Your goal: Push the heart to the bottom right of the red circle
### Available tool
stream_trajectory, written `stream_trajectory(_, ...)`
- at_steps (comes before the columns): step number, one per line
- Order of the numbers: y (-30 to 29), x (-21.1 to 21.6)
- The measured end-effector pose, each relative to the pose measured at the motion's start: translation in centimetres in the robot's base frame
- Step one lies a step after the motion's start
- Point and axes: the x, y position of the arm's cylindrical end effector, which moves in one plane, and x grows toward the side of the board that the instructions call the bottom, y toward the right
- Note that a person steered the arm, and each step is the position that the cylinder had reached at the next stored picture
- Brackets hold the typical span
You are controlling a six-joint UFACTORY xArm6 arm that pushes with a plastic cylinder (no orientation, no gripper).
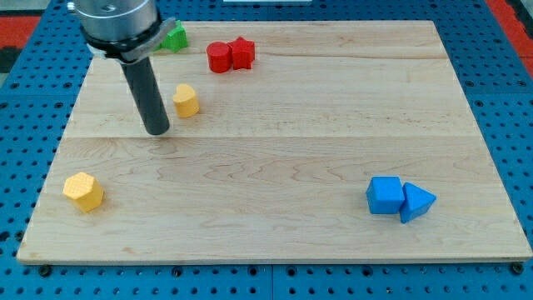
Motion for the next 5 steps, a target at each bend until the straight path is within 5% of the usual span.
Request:
stream_trajectory(2,4.4,-4.3)
stream_trajectory(5,7.5,-2.0)
